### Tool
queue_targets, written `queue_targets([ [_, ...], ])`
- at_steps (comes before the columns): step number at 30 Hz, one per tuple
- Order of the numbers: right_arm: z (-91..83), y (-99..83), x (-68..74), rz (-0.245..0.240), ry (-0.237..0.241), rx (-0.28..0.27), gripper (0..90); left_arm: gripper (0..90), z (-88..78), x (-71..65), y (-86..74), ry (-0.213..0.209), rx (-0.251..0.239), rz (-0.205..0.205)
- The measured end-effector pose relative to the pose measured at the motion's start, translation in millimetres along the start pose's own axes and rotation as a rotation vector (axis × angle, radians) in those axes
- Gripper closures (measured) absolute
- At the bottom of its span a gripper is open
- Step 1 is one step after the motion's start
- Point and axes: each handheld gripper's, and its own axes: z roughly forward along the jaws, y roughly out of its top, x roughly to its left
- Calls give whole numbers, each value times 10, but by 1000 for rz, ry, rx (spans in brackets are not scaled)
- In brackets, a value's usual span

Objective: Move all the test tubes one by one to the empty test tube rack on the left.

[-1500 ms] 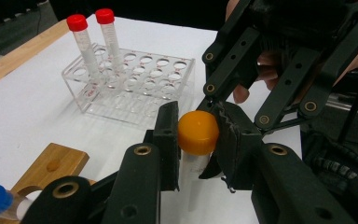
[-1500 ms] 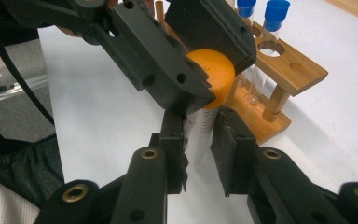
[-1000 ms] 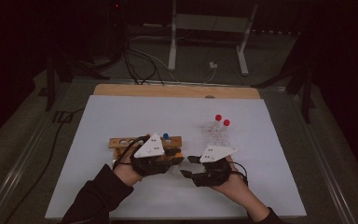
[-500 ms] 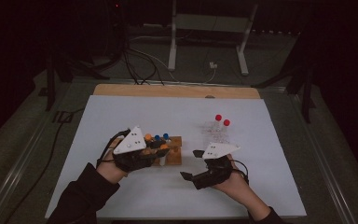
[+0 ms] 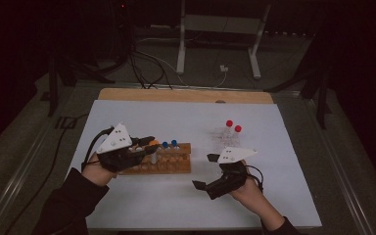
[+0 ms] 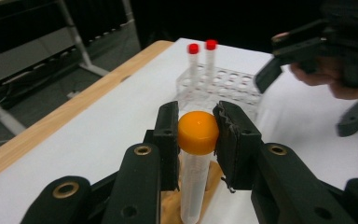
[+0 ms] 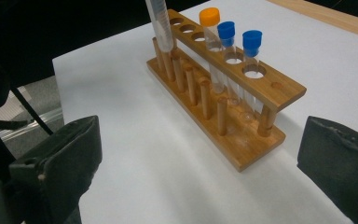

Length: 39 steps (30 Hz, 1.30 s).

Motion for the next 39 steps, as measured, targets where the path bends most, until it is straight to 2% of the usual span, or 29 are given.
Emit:
queue_targets([
  [8,-8,7,25,-31,-21,-3,0,719,-58,256,-65,97,-28,-56],
  [10,-7,8,23,-31,-22,-3,0,719,-47,309,-96,107,-47,-89],
  [13,-10,7,21,-28,-24,-1,0,719,0,351,-140,128,-56,-100],
  [17,-24,10,19,-27,-22,-3,0,719,88,372,-199,131,-65,-115],
  [19,-29,11,16,-29,-25,-5,0,719,125,381,-237,115,-73,-134],
  [22,-34,8,11,-24,-25,-5,0,719,184,375,-309,109,-72,-141],
  [35,-42,8,7,-30,-15,-7,0,718,409,366,-643,103,-3,-189],
  [39,-53,11,10,-29,-5,-20,0,718,472,345,-705,106,28,-182],
])
